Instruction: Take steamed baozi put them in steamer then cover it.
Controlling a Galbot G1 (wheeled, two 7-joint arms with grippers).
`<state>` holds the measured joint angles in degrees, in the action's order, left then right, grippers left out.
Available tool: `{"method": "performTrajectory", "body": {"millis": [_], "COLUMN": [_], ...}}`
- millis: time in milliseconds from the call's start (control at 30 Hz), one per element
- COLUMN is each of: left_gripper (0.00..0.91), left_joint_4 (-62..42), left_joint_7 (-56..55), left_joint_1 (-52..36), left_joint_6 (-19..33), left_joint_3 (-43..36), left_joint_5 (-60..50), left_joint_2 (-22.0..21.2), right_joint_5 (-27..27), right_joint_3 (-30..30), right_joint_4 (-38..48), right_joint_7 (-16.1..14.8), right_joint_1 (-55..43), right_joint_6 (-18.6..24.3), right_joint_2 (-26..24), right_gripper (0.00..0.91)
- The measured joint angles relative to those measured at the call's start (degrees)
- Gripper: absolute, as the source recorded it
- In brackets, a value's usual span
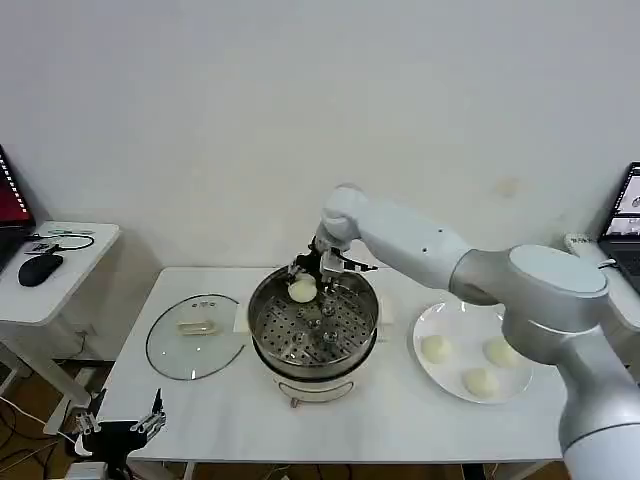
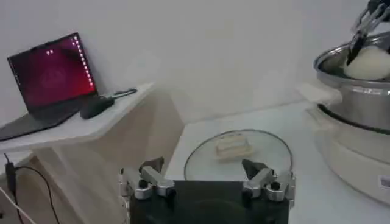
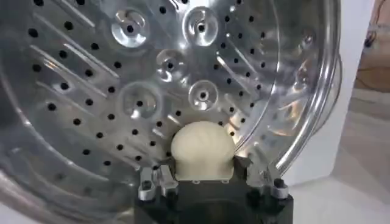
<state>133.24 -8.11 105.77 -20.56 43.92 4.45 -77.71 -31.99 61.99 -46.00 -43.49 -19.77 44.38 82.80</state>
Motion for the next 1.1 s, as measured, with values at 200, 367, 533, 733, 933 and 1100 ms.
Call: {"method": "performTrajectory", "body": {"millis": [200,367,533,733,933,1100], "left_gripper": [0.907,0.907,0.907,0.907,0.907,0.907], "left_joint_4": [0.85,0.98,1.01,1.68,1.85,2.13], "left_joint_7": [-0.04,-0.06,-0.05,0.37,1.01,1.37], "left_joint_1": [0.41,0.37,0.23,-0.07,-0.58,-1.14], "left_joint_6": [0.03,0.02,-0.08,-0.72,-1.31,-1.62], "left_joint_3": [-0.16,-0.48,-1.12,-1.92,-2.64,-3.52], "left_joint_5": [0.01,0.0,-0.2,-0.14,-0.13,-0.54], "left_joint_2": [-0.37,-0.54,-0.43,0.41,1.64,2.77], "right_joint_5": [-1.88,-1.97,1.5,10.72,17.12,20.27], "right_joint_3": [-0.31,-0.36,1.25,5.87,8.92,10.91], "right_joint_4": [1.21,0.53,-3.27,-12.8,-22.42,-28.08], "right_joint_7": [0.29,-0.17,-1.85,-5.15,-7.07,-6.91], "right_joint_1": [0.06,-0.9,-3.67,-9.42,-13.49,-14.65], "right_joint_6": [1.29,1.29,-1.51,-10.8,-20.75,-28.08], "right_joint_2": [0.54,-0.17,-3.01,-10.59,-21.39,-31.54], "right_gripper": [0.907,0.907,0.907,0.907,0.907,0.907]}}
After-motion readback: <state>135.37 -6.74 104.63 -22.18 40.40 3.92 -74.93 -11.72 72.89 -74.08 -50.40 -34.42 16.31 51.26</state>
